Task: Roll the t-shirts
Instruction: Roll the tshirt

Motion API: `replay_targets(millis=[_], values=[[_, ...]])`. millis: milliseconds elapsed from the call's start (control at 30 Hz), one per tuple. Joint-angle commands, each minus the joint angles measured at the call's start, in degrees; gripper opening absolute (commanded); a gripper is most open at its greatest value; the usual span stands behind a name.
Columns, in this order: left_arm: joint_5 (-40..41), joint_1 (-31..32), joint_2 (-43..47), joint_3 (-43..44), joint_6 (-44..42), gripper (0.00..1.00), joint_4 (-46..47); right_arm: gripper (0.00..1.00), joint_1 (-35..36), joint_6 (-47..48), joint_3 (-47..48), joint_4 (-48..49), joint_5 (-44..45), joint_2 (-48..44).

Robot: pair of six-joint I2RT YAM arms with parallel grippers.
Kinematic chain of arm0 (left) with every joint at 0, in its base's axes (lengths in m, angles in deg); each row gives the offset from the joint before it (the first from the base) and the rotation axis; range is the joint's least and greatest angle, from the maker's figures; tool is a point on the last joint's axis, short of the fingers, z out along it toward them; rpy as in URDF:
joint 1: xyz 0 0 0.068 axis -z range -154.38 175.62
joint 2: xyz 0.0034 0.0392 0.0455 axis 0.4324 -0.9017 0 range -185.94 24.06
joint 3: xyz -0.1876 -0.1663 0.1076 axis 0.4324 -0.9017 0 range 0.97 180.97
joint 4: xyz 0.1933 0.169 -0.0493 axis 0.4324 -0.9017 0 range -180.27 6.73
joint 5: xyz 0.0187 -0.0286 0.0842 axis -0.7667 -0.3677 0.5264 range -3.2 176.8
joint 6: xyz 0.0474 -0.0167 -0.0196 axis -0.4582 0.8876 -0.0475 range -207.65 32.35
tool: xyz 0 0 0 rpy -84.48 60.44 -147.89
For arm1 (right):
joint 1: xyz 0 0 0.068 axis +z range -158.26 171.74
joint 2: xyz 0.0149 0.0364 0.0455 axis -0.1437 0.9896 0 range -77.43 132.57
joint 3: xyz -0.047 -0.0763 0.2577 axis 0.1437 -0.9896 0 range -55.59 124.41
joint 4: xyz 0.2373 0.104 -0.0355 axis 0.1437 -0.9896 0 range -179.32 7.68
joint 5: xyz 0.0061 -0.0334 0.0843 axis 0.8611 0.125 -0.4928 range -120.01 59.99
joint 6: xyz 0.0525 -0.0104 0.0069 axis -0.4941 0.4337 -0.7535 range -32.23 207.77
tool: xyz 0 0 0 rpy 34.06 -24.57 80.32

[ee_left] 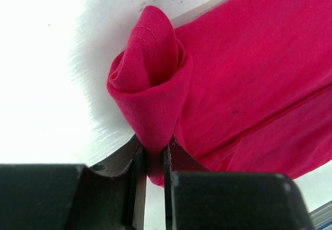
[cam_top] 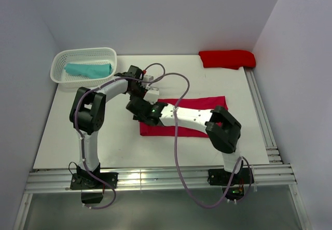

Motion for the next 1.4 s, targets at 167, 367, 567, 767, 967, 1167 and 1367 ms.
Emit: replay_targets(millis=[167, 367, 567, 767, 967, 1167, 1367], values=[[5.5, 0.5, -2.7, 2.7, -1.9, 0.09, -2.1, 0.54, 0.8, 6.9, 14.9, -8.1, 8.4, 10.9], [5.5, 0.8, -3.0, 3.4, -1.7, 0.09, -2.4, 0.53, 1.2, 6.2, 15.4, -8.5, 8.3, 15.2], [5.6, 0.8, -3.7, 4.4, -1.7, 0.14, -3.1, 0.52, 2.5, 3.3, 14.2, -11.2, 8.7, 16.6], [4.4, 0.8, -4.9, 6.8, -1.5, 0.3, -4.5, 0.46, 3.3, 1.2, 13.2, -13.3, 7.8, 18.0], [1.7, 0.6, -6.3, 12.2, -1.7, 0.49, -7.5, 0.33, 3.4, 0.3, 13.0, -13.1, 6.8, 18.2], [-7.9, -2.1, -6.7, 20.2, -1.9, 0.72, -11.8, 0.29, 1.7, 0.9, 1.5, 2.3, 0.2, 10.9], [-20.1, -6.3, -3.5, 18.4, -3.5, 0.81, -11.8, 0.29, -2.6, -2.1, -19.0, 30.0, -13.4, 1.0]])
